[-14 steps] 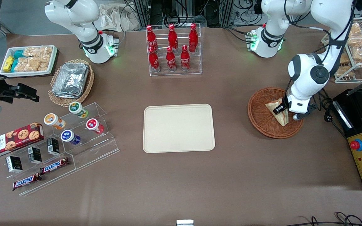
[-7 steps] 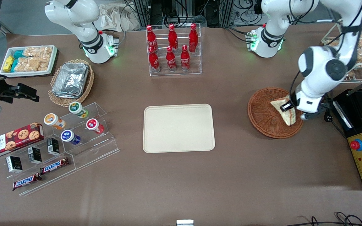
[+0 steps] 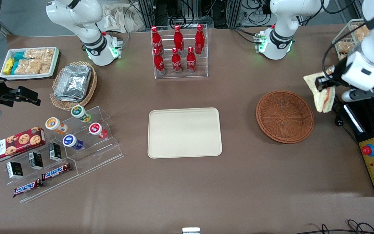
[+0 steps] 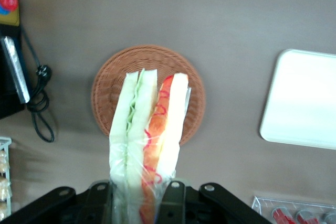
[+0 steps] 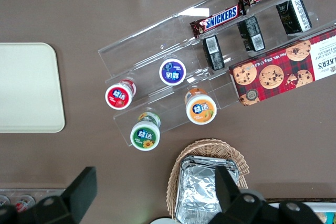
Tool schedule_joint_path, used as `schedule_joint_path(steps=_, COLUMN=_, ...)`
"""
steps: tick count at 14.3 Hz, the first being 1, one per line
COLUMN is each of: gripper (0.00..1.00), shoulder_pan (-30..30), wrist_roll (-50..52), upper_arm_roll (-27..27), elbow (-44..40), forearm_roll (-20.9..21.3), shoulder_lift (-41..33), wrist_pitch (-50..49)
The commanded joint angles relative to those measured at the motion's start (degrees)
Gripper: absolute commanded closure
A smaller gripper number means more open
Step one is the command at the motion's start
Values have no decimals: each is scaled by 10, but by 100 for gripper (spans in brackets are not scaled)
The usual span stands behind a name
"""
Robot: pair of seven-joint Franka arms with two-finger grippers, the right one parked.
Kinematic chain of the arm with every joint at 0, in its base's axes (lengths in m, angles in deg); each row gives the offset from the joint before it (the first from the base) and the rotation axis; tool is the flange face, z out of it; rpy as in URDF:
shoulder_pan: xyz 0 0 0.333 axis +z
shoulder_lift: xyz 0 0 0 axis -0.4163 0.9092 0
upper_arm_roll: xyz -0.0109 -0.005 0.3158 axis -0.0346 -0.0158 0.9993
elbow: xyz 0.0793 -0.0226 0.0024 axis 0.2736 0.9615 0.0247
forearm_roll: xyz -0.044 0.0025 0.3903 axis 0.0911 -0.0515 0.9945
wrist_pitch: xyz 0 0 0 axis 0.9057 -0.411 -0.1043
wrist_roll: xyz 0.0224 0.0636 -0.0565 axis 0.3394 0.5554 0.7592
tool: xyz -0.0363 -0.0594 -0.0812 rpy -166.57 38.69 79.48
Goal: Place sandwich from basket to tray
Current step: 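Lift the sandwich out of the basket with the left gripper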
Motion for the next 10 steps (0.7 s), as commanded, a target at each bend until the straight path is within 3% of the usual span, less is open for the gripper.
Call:
schedule_joint_path(steps=1, gripper=100, shoulder_pan=-5, wrist_roll=53, upper_arm_roll=-96, elbow=-38, forearm_roll=11, shoulder_lift=62, wrist_pitch=-8)
schedule_joint_path(steps=3, gripper=100, shoulder_pan=-5, wrist_roll=149, upper_arm_roll=-188, elbow=-38, forearm_roll=65, shoulder_lift=113, wrist_pitch=10)
schedule_joint_path(steps=4, gripper=100, shoulder_pan=-5, wrist_roll=181, upper_arm_roll=-211, elbow=-31, forearm_roll=70, shoulder_lift=137, wrist_pitch=41)
schedule_joint_path(steps=8, gripper=100, shoulder_pan=-11, wrist_roll=233, upper_arm_roll=-246, elbow=12, forearm_roll=89, shoulder_lift=243, wrist_pitch=210)
schedule_joint_path(steps=10, gripper=100, shoulder_pan=-34, wrist_roll=241, upper_arm_roll=-243, elbow=19, forearm_roll=119, shoulder_lift=292, wrist_pitch=271)
